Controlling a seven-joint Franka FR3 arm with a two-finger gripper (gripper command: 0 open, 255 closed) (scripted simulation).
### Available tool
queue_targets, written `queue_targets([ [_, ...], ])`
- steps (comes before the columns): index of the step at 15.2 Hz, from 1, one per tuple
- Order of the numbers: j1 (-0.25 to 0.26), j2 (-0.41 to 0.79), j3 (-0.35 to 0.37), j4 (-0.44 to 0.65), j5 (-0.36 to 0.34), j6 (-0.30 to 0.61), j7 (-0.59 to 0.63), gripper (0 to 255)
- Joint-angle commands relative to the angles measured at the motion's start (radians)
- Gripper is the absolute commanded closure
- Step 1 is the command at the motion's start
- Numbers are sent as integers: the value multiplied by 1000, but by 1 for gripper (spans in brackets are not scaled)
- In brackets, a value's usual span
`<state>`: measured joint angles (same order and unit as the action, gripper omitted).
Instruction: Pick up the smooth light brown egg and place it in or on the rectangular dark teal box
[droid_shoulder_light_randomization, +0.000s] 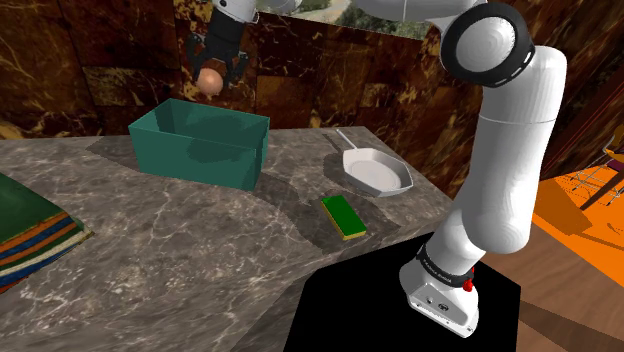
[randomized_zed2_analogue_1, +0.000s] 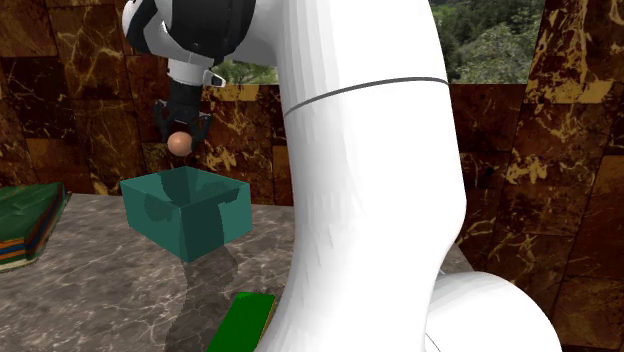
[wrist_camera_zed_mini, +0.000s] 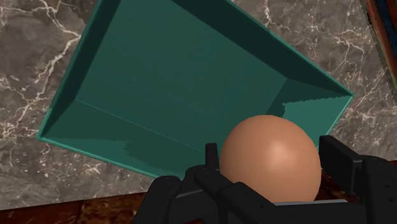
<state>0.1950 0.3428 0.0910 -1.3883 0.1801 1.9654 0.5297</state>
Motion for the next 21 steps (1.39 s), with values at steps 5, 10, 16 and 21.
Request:
queue_targets([
  [5, 9, 7, 3, -62, 1, 71, 0, 255],
  [10, 9, 12, 4, -122, 6, 135, -12, 255],
  [16, 9, 18, 5, -156, 10, 175, -20, 255],
  [21, 9, 18, 5, -156, 10, 175, -20, 0],
])
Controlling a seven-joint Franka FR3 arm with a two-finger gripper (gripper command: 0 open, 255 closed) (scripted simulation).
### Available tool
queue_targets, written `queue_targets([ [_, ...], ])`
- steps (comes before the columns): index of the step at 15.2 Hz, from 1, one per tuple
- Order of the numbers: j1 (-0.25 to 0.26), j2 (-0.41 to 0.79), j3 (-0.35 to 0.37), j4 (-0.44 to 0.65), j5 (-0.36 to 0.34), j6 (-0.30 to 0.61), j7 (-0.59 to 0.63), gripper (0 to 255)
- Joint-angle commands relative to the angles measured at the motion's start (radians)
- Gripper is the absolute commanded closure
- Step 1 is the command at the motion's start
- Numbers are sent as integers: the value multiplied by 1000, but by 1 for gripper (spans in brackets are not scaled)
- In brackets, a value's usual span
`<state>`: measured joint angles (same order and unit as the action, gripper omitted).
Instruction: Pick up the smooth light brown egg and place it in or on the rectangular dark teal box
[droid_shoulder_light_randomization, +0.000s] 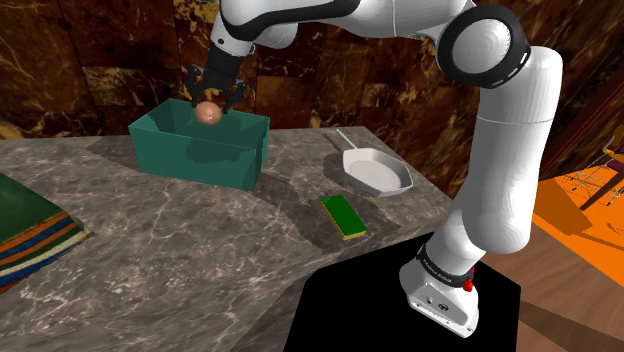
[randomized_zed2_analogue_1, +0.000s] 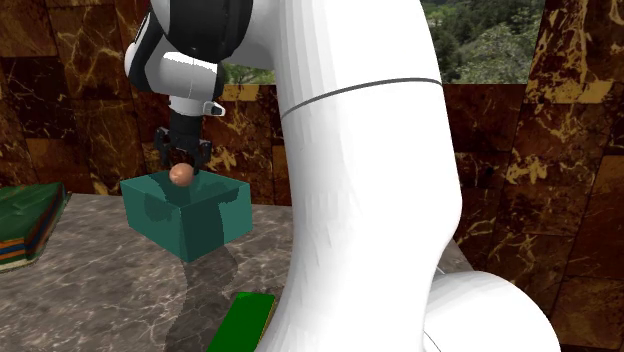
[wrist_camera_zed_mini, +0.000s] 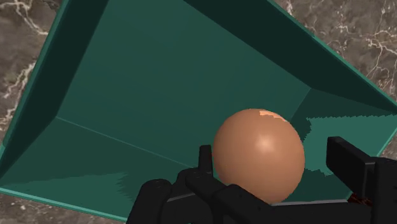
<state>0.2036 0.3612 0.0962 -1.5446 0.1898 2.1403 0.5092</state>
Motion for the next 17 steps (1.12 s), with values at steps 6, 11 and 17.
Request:
queue_targets([
  [6, -4, -16, -1, 9, 0, -25, 0, 0],
  [11, -14, -54, -5, 43, 1, -99, 1, 0],
  [17, -14, -54, -5, 43, 1, -99, 1, 0],
])
